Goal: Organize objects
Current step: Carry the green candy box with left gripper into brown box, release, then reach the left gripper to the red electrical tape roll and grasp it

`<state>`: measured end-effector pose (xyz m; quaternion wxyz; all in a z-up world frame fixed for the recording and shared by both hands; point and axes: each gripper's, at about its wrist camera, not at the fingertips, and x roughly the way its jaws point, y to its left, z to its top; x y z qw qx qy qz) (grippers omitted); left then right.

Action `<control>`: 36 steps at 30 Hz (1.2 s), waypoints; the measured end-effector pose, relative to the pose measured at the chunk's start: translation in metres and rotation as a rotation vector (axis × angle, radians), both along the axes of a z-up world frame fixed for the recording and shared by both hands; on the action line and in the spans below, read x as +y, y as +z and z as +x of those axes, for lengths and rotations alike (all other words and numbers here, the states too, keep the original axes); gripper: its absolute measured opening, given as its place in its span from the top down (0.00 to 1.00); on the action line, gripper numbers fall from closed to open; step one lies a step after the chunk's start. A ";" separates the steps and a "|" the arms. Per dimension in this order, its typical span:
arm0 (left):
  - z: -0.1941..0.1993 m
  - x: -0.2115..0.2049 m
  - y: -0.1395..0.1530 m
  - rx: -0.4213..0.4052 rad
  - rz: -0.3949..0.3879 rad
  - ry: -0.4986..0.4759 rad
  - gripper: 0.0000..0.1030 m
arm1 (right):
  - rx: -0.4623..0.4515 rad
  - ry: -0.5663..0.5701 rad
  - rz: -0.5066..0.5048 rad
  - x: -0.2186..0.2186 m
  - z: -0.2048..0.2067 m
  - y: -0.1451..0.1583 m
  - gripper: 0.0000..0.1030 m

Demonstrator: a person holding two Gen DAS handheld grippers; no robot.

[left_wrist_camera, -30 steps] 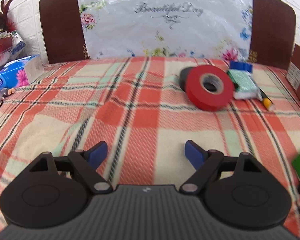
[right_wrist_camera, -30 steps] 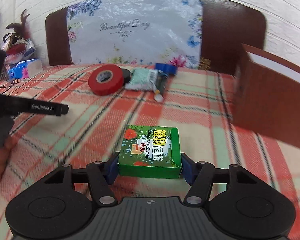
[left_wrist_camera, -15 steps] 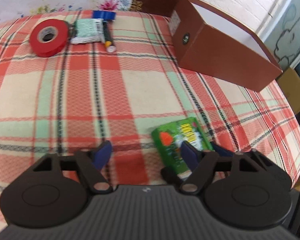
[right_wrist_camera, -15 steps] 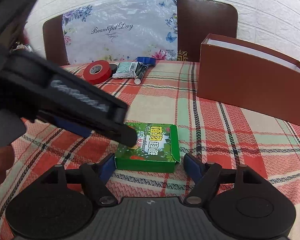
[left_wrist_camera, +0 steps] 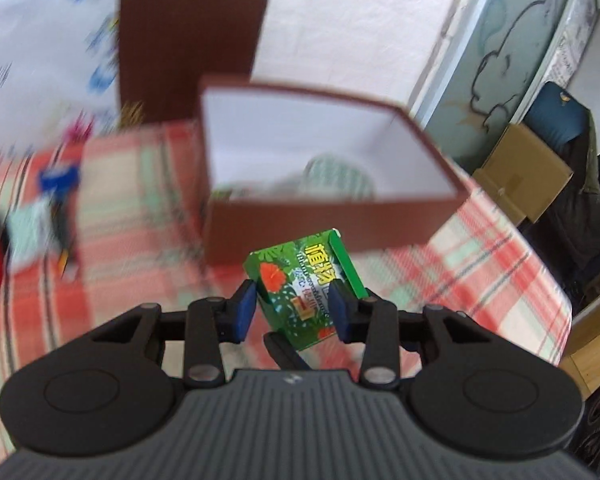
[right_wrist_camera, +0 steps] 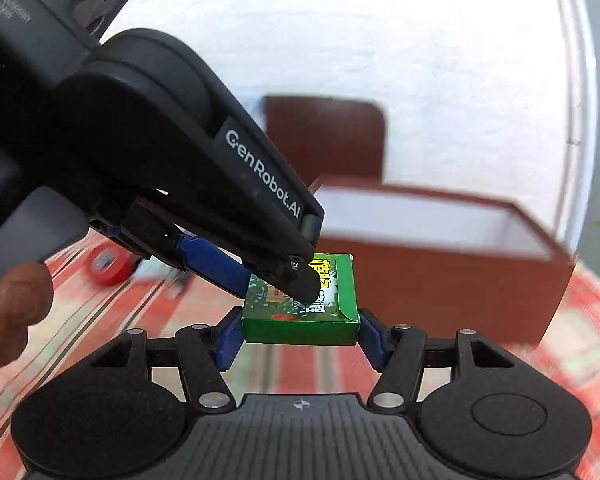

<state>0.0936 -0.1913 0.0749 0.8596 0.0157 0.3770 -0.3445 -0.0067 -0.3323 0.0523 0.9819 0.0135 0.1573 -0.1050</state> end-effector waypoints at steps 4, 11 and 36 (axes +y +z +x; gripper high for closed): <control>0.024 -0.025 0.016 -0.059 -0.024 -0.009 0.60 | -0.029 -0.023 -0.009 -0.030 0.031 0.016 0.44; 0.073 -0.056 0.007 -0.062 0.011 0.026 0.59 | 0.031 -0.027 0.011 -0.069 0.100 0.007 0.43; -0.001 0.025 -0.033 -0.143 0.219 0.198 0.43 | 0.184 0.014 0.260 -0.007 0.013 -0.036 0.26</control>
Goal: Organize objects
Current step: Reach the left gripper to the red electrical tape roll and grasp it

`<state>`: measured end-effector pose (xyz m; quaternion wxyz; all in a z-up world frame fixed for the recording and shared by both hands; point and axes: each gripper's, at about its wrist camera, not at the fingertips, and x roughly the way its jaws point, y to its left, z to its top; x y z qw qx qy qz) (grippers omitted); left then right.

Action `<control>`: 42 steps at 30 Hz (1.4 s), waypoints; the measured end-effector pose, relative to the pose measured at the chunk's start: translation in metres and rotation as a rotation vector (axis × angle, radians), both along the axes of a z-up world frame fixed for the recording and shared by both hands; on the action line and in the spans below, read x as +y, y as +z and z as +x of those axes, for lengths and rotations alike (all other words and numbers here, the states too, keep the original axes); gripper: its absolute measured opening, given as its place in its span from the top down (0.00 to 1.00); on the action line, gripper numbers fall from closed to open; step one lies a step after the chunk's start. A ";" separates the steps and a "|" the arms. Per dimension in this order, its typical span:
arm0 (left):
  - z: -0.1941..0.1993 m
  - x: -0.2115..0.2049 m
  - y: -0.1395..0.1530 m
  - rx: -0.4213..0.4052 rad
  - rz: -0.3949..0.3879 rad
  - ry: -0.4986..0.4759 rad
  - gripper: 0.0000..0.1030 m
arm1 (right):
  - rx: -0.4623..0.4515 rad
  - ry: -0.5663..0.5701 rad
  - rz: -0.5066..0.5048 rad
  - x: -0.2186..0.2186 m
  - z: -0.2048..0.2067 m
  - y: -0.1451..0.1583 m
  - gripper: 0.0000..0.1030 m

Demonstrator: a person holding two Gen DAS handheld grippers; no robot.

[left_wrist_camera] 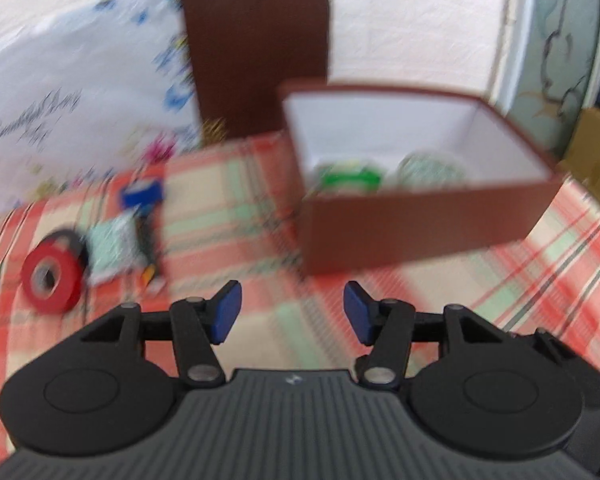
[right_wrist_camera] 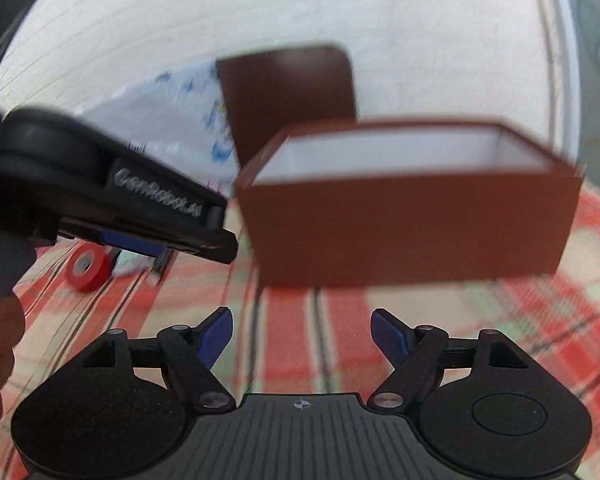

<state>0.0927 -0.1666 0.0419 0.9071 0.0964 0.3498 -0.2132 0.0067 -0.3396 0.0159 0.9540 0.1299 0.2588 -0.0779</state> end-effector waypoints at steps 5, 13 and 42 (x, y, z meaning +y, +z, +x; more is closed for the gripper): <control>-0.001 0.055 -0.036 0.020 0.057 0.110 0.43 | 0.089 0.032 -0.014 0.022 -0.002 -0.011 0.21; 0.004 0.153 -0.063 -0.047 0.086 0.274 0.33 | 0.125 0.031 -0.092 0.037 0.014 -0.020 0.19; 0.056 0.280 -0.076 -0.135 -0.208 0.567 0.20 | 0.021 0.474 -0.489 0.214 0.199 -0.005 0.32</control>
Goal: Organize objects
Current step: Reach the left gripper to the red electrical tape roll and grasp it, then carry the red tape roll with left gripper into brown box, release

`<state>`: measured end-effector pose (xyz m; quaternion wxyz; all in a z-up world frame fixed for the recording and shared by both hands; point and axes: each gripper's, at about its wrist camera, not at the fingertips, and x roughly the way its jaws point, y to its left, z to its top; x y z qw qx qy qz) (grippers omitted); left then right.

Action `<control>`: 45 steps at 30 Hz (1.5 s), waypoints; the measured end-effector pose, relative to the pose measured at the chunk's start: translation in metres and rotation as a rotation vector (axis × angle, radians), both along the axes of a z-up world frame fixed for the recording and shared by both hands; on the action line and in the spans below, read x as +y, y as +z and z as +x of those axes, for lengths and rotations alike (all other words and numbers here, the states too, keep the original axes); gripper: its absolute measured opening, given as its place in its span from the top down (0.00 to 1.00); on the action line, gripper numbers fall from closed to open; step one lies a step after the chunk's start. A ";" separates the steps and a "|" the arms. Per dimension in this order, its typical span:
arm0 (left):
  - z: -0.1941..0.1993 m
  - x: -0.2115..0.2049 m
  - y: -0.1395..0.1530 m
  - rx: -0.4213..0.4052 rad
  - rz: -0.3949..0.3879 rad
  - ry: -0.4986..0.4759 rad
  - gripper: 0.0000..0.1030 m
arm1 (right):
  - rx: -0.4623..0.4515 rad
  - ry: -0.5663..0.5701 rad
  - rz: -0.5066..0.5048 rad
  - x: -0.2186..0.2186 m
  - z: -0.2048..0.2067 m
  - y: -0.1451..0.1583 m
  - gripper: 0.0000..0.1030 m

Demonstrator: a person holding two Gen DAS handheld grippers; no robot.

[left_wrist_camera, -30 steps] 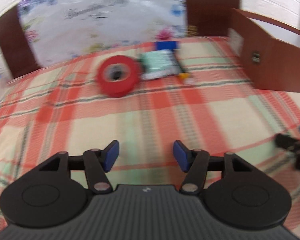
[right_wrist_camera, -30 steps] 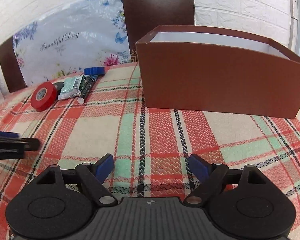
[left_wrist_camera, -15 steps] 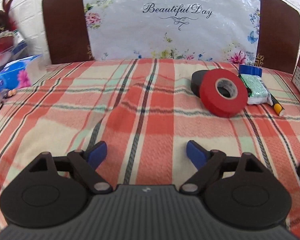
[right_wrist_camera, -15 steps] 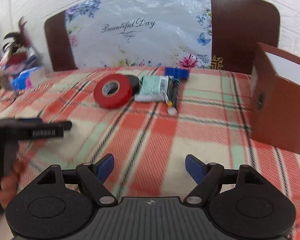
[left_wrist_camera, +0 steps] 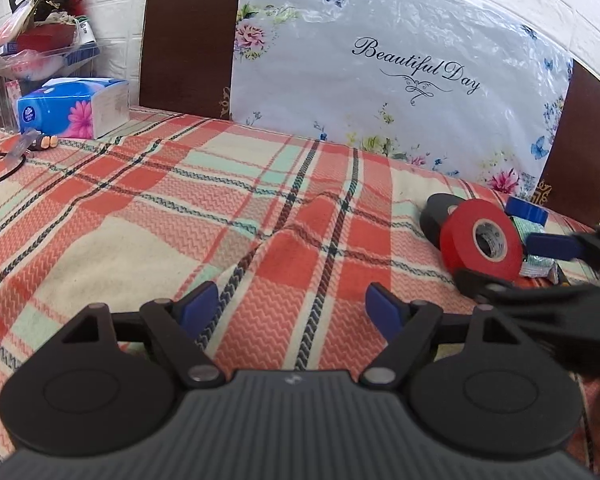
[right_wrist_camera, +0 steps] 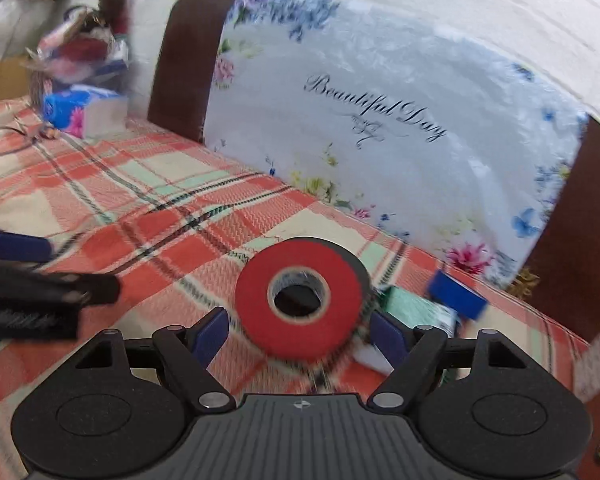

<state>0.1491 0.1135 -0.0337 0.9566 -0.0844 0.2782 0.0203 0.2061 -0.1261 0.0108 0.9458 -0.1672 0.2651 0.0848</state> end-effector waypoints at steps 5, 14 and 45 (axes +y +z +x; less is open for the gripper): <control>0.001 -0.001 -0.001 0.002 0.004 -0.003 0.18 | 0.028 -0.036 0.072 -0.008 -0.008 0.001 0.31; 0.004 -0.009 -0.001 0.025 0.061 -0.014 0.15 | 0.096 -0.093 0.226 -0.057 -0.123 -0.006 0.31; -0.037 -0.167 0.022 0.364 -0.082 -0.480 0.69 | 0.076 -0.104 0.281 -0.106 -0.159 -0.010 0.32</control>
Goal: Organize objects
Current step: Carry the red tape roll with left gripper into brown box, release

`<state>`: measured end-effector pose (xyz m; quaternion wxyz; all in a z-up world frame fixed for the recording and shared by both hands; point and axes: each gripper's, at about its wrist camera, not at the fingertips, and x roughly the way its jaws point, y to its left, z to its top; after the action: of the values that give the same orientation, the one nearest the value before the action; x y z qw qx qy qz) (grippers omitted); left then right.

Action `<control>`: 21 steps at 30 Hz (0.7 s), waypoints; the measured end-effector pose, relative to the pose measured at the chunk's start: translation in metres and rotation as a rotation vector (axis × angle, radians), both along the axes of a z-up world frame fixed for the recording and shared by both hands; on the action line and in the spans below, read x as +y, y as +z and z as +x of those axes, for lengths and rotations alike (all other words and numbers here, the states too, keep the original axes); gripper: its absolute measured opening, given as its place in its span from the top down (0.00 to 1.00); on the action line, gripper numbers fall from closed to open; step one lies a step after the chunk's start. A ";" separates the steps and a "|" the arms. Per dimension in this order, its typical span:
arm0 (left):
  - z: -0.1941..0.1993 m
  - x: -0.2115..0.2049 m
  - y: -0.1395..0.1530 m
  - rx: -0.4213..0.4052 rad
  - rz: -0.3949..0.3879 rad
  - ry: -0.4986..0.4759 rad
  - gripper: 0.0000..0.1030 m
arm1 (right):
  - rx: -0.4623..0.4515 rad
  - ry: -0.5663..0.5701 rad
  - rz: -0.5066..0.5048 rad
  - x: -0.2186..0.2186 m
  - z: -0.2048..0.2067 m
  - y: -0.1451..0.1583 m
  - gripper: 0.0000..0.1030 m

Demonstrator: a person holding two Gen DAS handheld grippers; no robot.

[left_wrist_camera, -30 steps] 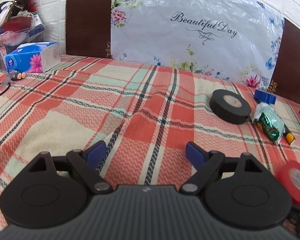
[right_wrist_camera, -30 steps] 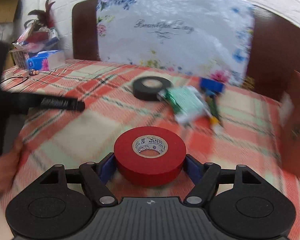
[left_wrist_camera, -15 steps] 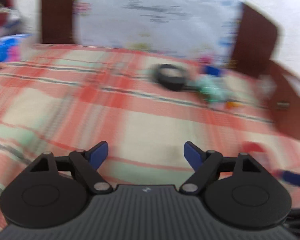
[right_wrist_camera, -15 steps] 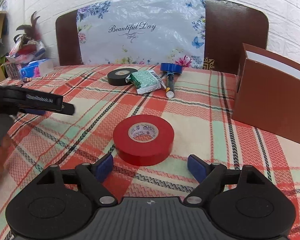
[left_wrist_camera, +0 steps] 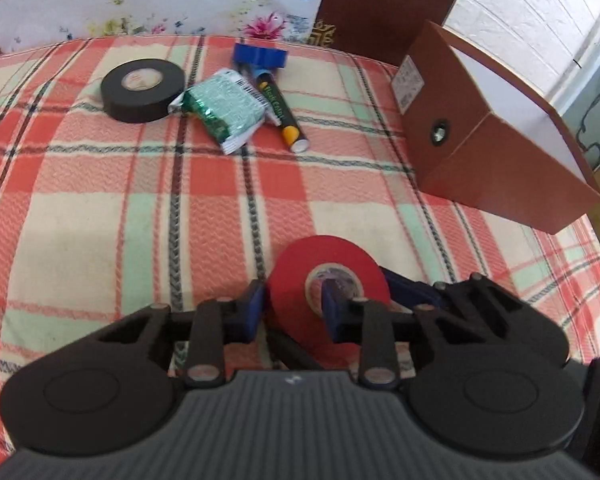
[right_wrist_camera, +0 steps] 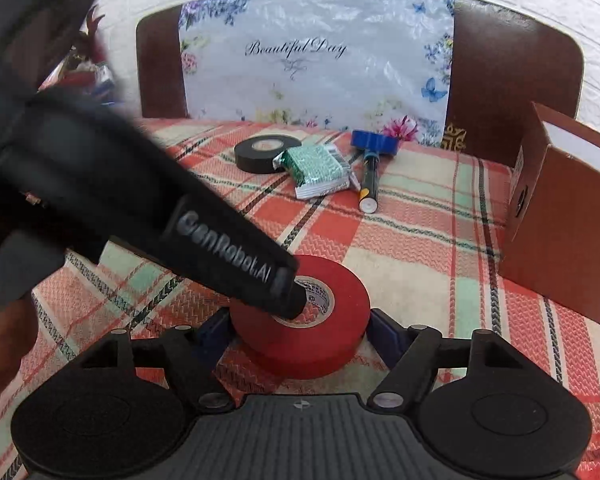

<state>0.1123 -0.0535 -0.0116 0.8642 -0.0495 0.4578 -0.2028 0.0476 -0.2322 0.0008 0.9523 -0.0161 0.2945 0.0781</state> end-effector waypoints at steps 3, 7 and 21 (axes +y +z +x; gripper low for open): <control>-0.006 -0.016 0.026 -0.055 -0.019 -0.023 0.69 | -0.104 -0.058 -0.019 -0.014 -0.015 0.016 0.31; -0.009 -0.071 0.071 -0.176 -0.042 -0.133 0.69 | -0.267 -0.177 -0.139 -0.052 -0.032 0.049 0.31; 0.050 -0.233 0.092 -0.276 0.027 -0.243 0.62 | -0.151 -0.415 -0.070 -0.221 0.029 0.064 0.24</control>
<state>0.1624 -0.2870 0.0802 0.8886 0.0460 0.3399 -0.3044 0.0763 -0.4530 0.0646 0.9661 0.0061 0.2221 -0.1314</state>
